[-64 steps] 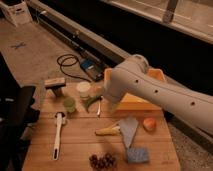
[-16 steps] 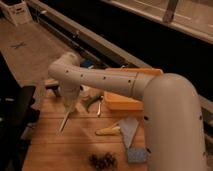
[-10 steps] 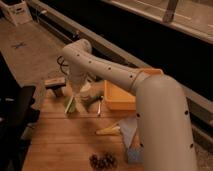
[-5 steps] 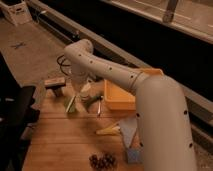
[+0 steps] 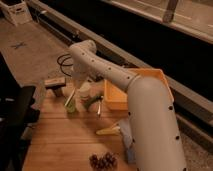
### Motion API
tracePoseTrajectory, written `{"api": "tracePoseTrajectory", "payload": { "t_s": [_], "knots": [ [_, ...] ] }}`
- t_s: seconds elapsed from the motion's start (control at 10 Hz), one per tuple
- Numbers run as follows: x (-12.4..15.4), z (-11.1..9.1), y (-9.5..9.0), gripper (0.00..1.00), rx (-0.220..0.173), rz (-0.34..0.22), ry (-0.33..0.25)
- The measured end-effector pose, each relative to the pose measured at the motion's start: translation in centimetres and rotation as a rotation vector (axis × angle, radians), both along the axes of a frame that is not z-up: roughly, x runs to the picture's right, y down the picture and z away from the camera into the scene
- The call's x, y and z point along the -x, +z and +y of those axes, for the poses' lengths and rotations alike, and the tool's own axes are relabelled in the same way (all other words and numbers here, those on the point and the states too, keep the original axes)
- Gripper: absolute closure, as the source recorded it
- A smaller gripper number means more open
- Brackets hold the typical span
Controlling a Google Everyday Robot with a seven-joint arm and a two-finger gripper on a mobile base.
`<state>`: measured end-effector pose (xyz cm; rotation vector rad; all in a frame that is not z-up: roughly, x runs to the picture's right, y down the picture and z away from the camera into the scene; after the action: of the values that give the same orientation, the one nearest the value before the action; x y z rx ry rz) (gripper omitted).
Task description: Place brush in paper cup
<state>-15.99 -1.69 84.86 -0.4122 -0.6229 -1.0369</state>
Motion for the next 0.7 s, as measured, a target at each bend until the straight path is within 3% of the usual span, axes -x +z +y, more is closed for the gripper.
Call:
{"api": "tracePoseTrajectory", "payload": {
  "t_s": [0.7],
  "knots": [
    [3.8, 2.4, 1.4, 1.00, 0.049, 0.103, 0.148]
  ]
}}
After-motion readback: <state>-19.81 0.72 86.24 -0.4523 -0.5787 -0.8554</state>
